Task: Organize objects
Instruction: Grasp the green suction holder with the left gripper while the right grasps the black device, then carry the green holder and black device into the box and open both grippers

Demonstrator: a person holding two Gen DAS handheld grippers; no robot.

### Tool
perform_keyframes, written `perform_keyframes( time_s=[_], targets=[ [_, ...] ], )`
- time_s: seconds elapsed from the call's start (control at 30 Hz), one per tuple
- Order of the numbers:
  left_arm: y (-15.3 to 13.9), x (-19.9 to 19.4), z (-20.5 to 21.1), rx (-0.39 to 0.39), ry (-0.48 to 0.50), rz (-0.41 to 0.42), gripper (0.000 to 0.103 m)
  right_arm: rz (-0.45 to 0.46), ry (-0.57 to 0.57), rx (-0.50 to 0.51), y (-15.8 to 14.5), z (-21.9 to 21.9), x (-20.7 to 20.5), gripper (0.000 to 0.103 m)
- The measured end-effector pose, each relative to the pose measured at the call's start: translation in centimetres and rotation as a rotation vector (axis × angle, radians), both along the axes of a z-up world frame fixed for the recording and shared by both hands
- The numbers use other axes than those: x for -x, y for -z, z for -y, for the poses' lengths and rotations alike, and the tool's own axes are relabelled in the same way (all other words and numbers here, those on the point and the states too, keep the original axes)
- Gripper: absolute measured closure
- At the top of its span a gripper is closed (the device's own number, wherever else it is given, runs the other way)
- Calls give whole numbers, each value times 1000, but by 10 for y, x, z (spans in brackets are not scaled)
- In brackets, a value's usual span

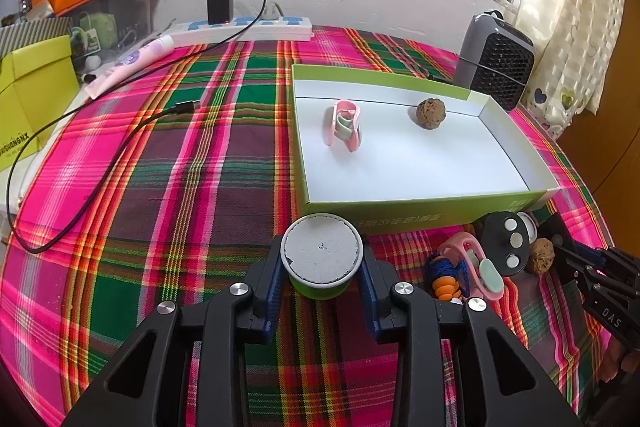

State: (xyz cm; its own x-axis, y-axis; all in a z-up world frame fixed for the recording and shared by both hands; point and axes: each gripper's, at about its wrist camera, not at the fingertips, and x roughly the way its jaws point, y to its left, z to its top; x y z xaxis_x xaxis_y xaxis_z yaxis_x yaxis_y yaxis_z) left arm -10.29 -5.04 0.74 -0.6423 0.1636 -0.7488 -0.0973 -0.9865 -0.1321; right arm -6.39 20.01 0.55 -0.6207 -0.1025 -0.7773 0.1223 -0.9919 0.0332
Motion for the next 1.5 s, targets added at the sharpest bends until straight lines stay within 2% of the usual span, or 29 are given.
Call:
perform_keyframes(
  time_s=[0.9, 1.5],
  targets=[
    [-3, -5, 2, 8, -10, -14, 74, -11, -2, 4, -2, -1, -2, 78],
    [-31, -12, -6, 4, 8, -59, 74, -41, -24, 36, -22, -2, -3, 78]
  ],
)
